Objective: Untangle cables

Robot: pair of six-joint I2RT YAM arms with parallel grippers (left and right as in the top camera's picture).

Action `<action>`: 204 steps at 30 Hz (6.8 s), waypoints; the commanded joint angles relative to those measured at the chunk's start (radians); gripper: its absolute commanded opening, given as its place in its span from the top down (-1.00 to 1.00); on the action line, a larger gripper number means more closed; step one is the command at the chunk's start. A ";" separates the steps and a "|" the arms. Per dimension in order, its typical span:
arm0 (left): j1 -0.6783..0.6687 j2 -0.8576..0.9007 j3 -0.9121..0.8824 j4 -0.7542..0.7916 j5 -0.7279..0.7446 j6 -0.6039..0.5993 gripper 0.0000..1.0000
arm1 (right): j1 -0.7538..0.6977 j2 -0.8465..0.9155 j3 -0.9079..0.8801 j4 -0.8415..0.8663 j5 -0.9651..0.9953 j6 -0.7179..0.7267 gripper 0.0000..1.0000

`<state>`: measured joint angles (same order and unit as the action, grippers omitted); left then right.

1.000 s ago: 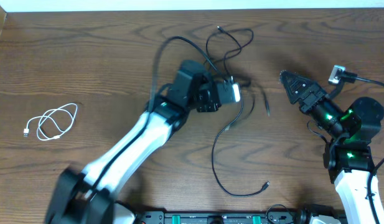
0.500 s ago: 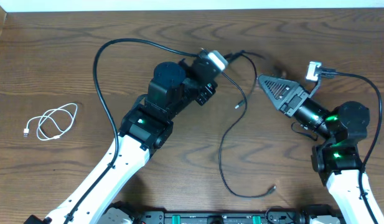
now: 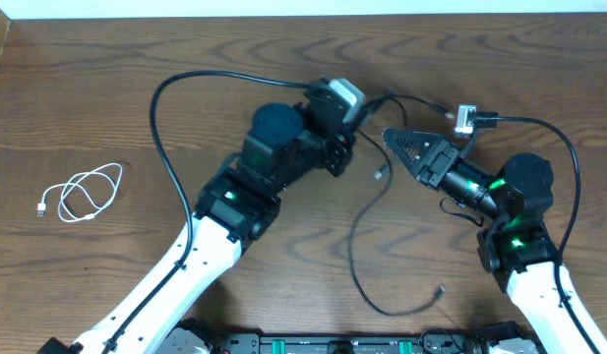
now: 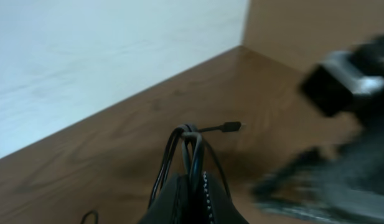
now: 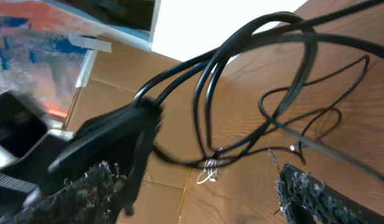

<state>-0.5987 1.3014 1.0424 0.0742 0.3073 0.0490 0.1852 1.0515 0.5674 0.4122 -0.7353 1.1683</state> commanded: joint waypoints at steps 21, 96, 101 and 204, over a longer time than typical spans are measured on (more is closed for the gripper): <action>-0.111 -0.003 0.009 -0.012 0.057 -0.115 0.85 | 0.013 0.108 0.008 -0.002 0.040 -0.027 -0.43; 0.365 0.010 0.009 -0.013 0.471 -0.328 0.85 | -0.326 0.112 0.007 0.342 -0.649 -0.177 -0.99; 0.351 0.010 0.009 0.067 0.470 -0.364 0.85 | -0.309 0.112 0.007 0.087 -0.550 -0.327 -0.98; -0.011 0.051 0.009 -0.223 0.070 0.024 -0.27 | -0.026 -0.058 0.007 0.227 -0.560 -0.481 0.98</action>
<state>-0.6071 1.3392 1.0428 -0.1501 0.3355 -0.0277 0.1638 1.0046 0.5690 0.5964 -1.2663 0.6060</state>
